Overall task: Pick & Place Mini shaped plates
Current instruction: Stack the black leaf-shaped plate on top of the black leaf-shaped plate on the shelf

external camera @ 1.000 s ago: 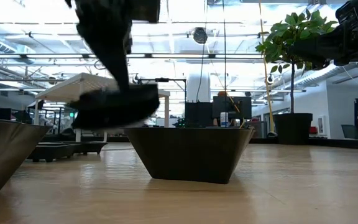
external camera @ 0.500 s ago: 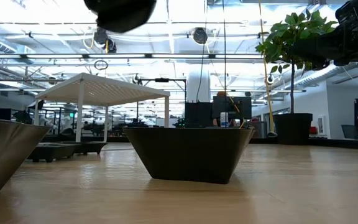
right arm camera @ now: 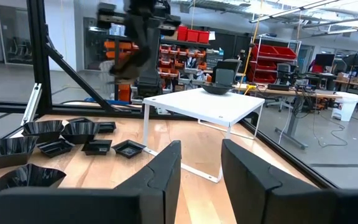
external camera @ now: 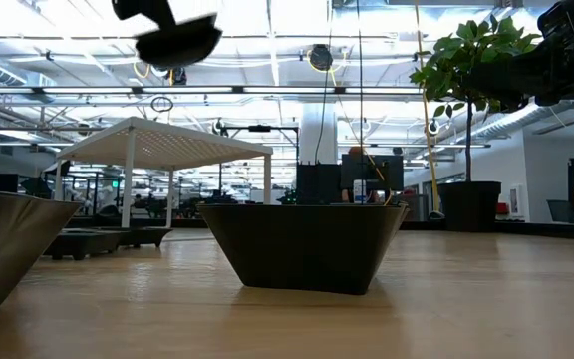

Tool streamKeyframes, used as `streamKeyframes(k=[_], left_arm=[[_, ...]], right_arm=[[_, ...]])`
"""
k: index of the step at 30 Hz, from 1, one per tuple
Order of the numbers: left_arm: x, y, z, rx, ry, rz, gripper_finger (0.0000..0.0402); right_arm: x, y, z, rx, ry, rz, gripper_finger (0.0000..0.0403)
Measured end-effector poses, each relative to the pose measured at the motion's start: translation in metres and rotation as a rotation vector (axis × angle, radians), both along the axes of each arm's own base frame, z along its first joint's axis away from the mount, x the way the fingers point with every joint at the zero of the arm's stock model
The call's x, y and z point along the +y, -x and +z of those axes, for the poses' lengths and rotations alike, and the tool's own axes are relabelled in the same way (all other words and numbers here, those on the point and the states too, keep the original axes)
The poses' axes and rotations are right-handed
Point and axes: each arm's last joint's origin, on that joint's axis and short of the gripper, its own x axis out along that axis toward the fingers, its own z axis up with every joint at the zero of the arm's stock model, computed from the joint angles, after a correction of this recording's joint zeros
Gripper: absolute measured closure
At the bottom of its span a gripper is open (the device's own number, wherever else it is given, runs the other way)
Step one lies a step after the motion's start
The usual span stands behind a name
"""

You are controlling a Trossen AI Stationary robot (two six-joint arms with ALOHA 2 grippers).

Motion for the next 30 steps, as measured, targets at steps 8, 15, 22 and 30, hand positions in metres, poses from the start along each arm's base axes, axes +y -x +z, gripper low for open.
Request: streamKeyframes(k=[8, 15, 22, 30], left_arm=[[0.044, 0.019, 0.012, -0.002, 0.020, 0.150, 0.0401], [0.087, 0.056, 0.023, 0.011, 0.030, 0.310, 0.0401], [0.126, 0.092, 0.029, 0.034, 0.007, 0.463, 0.0401], [0.178, 0.110, 0.036, 0.092, 0.035, 0.583, 0.0401]], right_arm=[[0.000, 0.000, 0.000, 0.000, 0.000, 0.000, 0.0300], [0.000, 0.000, 0.000, 0.001, 0.000, 0.000, 0.0300], [0.000, 0.000, 0.000, 0.000, 0.000, 0.000, 0.0301], [0.000, 0.000, 0.000, 0.000, 0.000, 0.000, 0.0300]])
